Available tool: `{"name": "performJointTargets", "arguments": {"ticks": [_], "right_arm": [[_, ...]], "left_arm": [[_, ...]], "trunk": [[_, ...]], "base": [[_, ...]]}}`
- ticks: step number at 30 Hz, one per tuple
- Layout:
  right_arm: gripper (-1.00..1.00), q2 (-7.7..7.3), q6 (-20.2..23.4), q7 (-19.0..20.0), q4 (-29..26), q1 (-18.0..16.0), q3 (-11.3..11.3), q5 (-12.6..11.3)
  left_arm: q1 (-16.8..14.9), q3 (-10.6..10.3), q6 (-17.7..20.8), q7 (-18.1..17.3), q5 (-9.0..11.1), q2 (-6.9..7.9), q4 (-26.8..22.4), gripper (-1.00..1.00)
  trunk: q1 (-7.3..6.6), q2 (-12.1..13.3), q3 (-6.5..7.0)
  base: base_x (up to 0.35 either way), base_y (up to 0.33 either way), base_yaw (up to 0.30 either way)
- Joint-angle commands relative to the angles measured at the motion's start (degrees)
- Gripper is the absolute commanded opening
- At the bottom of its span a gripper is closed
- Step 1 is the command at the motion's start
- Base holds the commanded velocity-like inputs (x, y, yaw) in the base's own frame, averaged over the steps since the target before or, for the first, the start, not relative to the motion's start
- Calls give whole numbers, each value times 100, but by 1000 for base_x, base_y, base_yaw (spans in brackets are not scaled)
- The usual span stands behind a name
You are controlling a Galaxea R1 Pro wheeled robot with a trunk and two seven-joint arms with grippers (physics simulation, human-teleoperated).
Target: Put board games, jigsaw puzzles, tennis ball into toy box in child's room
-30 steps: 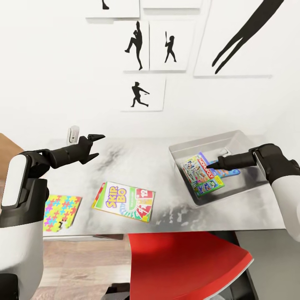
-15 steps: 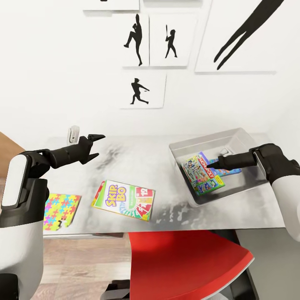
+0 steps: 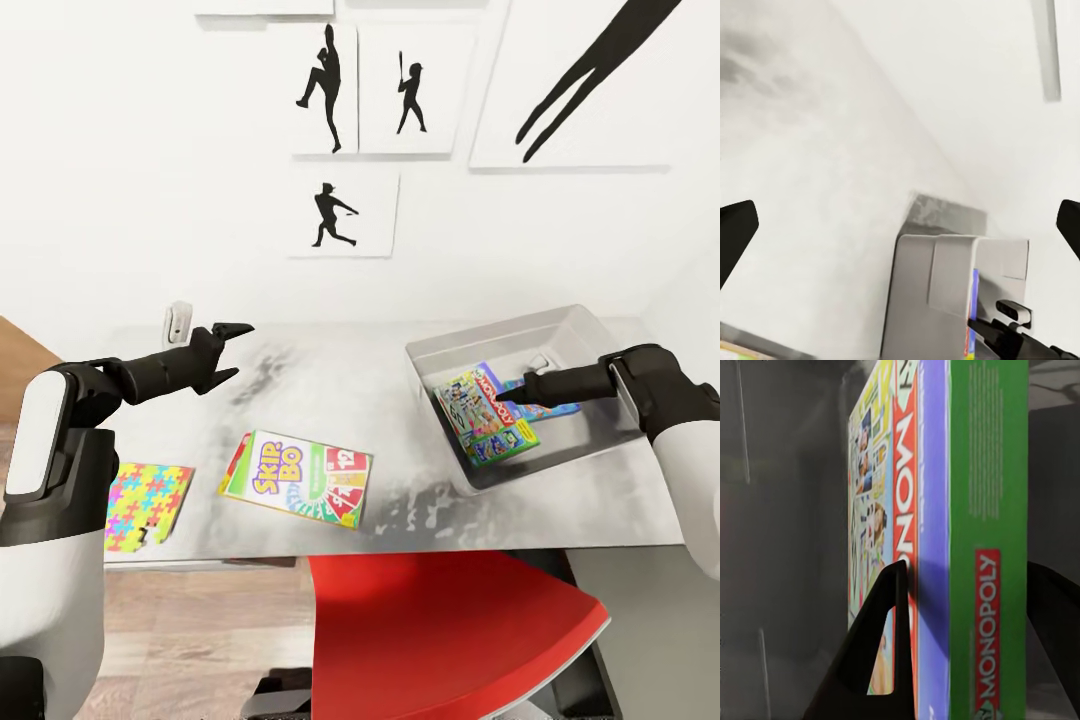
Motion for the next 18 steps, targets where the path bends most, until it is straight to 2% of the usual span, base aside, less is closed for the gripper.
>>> {"name": "performJointTargets", "arguments": {"ticks": [1,18], "right_arm": [[-100,1,-32,30,1,-1,13,157],[-100,1,-40,32,1,-1,8,156]], "left_arm": [[-8,-15,12,59,55,0,-3,100],[-15,-118,12,59,50,-4,0,100]], "trunk": [[4,-8,-18],[4,-8,-94]], "base": [[0,0,0],[0,0,0]]}}
